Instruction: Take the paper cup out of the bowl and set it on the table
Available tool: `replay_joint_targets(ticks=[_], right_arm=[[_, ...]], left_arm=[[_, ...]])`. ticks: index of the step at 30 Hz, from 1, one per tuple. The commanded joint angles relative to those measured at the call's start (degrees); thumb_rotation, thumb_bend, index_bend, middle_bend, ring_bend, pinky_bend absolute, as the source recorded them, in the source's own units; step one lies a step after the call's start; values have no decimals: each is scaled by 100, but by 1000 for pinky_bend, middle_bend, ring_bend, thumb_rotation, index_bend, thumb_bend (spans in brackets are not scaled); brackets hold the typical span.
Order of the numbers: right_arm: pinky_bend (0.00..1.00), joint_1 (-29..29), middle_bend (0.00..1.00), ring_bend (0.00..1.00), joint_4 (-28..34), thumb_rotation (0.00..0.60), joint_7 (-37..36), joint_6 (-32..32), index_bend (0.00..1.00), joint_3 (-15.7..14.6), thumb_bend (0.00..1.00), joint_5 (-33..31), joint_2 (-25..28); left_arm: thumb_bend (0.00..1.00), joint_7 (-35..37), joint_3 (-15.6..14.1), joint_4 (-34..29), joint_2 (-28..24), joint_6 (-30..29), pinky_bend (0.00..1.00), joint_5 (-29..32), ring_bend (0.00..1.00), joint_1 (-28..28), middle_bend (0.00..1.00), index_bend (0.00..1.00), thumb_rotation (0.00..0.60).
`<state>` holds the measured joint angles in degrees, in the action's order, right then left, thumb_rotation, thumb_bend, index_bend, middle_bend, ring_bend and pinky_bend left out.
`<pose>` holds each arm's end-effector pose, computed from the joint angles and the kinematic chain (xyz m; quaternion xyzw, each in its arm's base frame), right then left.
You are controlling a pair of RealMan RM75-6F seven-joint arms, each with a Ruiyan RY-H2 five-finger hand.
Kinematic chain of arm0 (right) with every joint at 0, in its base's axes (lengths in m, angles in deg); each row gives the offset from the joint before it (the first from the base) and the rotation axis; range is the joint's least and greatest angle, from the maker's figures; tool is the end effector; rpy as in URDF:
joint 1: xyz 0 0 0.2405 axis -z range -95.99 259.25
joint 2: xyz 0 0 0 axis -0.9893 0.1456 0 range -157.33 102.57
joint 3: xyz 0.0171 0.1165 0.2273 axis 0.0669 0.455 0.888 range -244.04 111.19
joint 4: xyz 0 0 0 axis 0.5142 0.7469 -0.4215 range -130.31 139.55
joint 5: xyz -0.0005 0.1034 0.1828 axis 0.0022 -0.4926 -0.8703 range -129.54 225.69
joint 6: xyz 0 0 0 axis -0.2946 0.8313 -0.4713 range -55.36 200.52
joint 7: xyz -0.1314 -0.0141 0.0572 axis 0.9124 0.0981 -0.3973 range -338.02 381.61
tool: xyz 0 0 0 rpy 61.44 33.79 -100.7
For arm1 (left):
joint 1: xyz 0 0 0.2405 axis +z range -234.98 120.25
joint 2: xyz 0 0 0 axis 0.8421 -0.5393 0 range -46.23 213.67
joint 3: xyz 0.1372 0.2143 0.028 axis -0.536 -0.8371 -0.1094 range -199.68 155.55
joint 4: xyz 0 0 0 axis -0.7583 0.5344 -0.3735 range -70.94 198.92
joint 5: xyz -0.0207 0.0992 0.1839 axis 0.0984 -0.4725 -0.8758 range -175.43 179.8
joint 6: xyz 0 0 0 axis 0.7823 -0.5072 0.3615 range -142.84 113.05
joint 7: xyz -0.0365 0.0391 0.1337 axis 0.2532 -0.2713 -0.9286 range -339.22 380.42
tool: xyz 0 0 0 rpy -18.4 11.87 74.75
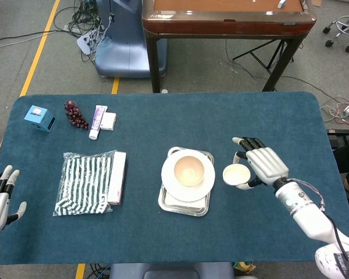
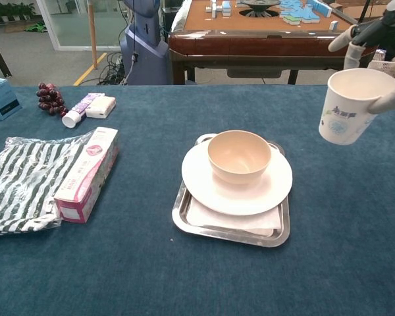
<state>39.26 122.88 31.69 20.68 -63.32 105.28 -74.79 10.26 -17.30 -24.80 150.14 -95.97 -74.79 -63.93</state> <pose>-0.1603 -0.2962 0.1435 0.7290 -0.4485 0.3062 0.4167 -0.3358 0.1971 0.1567 -0.5929 -0.3678 -0.3004 0.6503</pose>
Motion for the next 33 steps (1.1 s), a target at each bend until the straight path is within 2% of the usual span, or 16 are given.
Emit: replay_joint_targets(ticks=[1,13,33], right_arm=[[0,293,86,0,31,600,-247,-38,454,-137,135,347,149],[0,934,86,0,-358,600,-600,-91,454,-420,136,1105,151],[0,1402,86,0,-1691,600,-1369,62,453,-497,136,1730,-711]], left_arm=[[324,7,3,-2,2,-1,0,8,0,0,0,0,600],[324,13,4,-6,7,3,0,17,0,-9,0,0,600],[324,5,-7,-32,20,-46,0,-25,0,-3,0,0,600]])
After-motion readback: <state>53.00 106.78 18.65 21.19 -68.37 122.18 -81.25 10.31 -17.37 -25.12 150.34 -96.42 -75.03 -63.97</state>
